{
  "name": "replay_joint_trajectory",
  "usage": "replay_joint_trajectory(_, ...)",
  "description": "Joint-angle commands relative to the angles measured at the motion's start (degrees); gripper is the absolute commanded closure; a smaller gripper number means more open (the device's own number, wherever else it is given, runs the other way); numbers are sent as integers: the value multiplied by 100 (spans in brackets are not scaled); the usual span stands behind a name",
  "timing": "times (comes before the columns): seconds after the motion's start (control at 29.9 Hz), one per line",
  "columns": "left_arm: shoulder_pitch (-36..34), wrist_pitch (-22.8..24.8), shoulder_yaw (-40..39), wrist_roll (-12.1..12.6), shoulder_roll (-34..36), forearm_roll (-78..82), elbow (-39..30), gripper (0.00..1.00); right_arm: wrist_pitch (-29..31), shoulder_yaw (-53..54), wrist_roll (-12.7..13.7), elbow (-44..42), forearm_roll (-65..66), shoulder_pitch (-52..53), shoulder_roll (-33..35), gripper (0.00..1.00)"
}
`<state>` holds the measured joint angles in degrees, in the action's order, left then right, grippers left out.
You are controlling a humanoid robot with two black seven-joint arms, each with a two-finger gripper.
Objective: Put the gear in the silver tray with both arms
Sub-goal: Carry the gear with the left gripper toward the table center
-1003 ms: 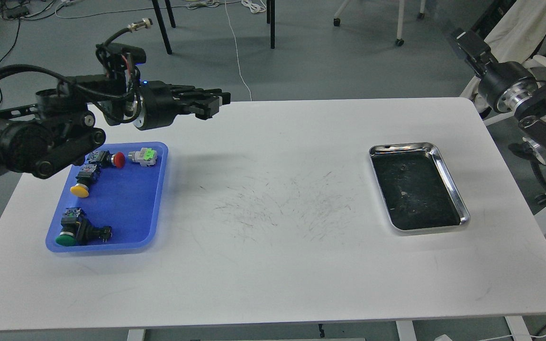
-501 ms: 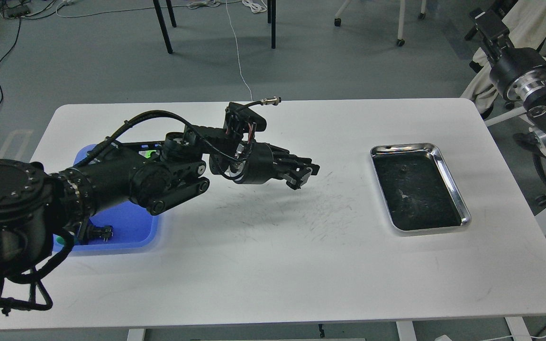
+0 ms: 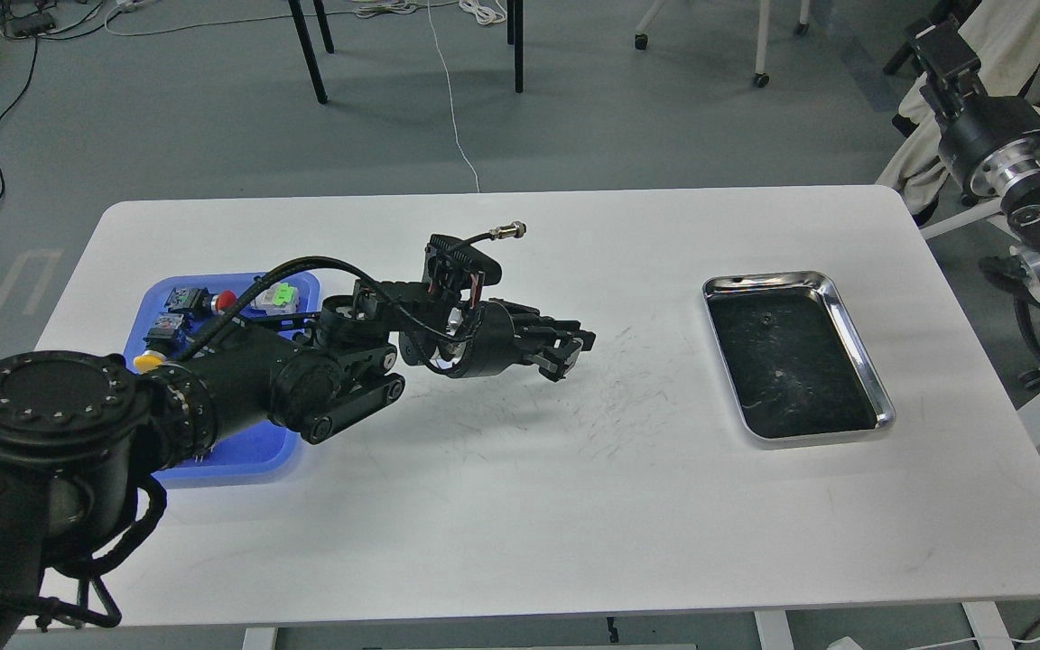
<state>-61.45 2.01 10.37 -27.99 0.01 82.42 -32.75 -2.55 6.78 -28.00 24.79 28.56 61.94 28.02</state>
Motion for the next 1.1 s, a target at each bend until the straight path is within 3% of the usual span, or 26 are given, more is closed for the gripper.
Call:
replay_joint_trajectory(0.0,125,-261,18,-1,-1,38,-231,100,1,-10,0,0,1,-6,-7,8)
replay_joint_trajectory(0.33,581,-684,-9,-1,-1,231,-679,100,1,-27,0,26,1,-6,2,8)
replay_joint_trajectory(1.07,793,-798,-53,-1,-1,178,-750,93,1,-45,0,44,18,-15,2,7)
